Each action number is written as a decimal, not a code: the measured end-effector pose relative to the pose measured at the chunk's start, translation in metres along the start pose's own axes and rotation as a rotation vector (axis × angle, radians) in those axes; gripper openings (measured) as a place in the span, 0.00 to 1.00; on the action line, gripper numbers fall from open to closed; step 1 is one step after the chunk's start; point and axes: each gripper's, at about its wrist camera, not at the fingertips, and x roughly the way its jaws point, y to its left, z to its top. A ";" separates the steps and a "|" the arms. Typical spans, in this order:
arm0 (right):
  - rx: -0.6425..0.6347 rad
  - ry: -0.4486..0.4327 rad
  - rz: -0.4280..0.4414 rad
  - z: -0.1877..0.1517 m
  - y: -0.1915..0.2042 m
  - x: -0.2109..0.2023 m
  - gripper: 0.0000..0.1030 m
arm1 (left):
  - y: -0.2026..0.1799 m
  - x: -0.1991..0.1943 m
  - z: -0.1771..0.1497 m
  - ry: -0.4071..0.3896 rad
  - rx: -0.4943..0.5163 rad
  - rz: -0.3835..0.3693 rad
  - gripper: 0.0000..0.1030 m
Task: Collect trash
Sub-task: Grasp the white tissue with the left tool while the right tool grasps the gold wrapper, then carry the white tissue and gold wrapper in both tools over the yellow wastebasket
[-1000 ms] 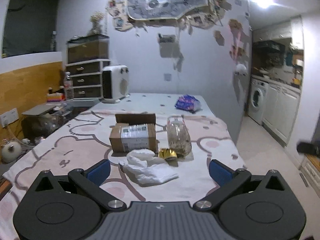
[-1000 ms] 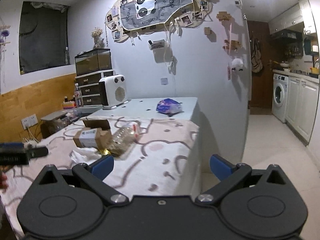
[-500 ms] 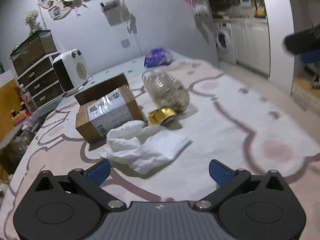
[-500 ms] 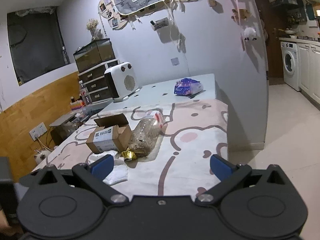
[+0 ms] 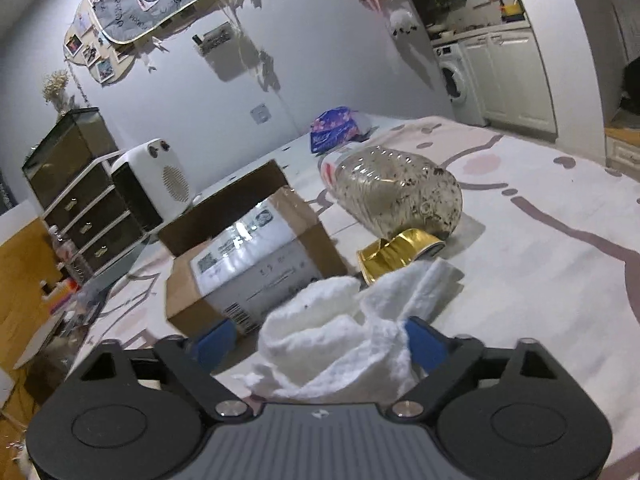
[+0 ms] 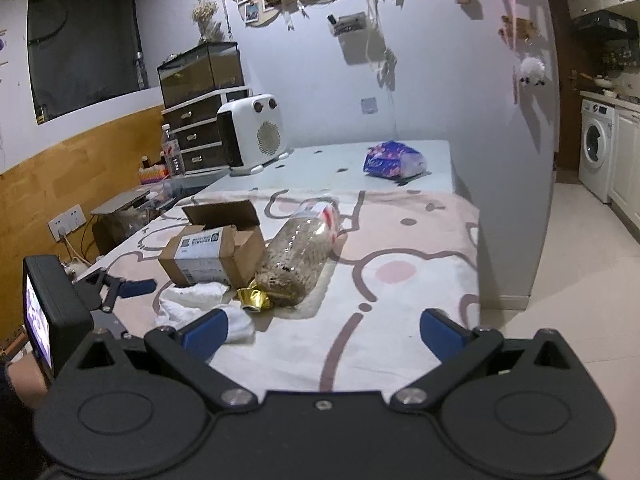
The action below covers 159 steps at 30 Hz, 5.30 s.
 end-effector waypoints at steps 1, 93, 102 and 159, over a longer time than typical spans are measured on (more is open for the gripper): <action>0.004 0.002 0.003 0.000 0.002 0.005 1.00 | 0.002 0.002 0.002 -0.002 -0.011 -0.017 0.72; 0.121 -0.096 -0.002 -0.090 -0.011 -0.103 0.22 | -0.077 -0.188 0.007 -0.080 -0.471 -0.117 0.15; 0.146 -0.107 -0.038 -0.103 -0.058 -0.127 0.22 | -0.131 -0.181 0.032 -0.069 -0.444 -0.160 0.15; 0.453 0.311 -0.243 -0.305 -0.424 0.059 0.22 | -0.453 0.212 -0.043 0.480 -0.534 -0.375 0.15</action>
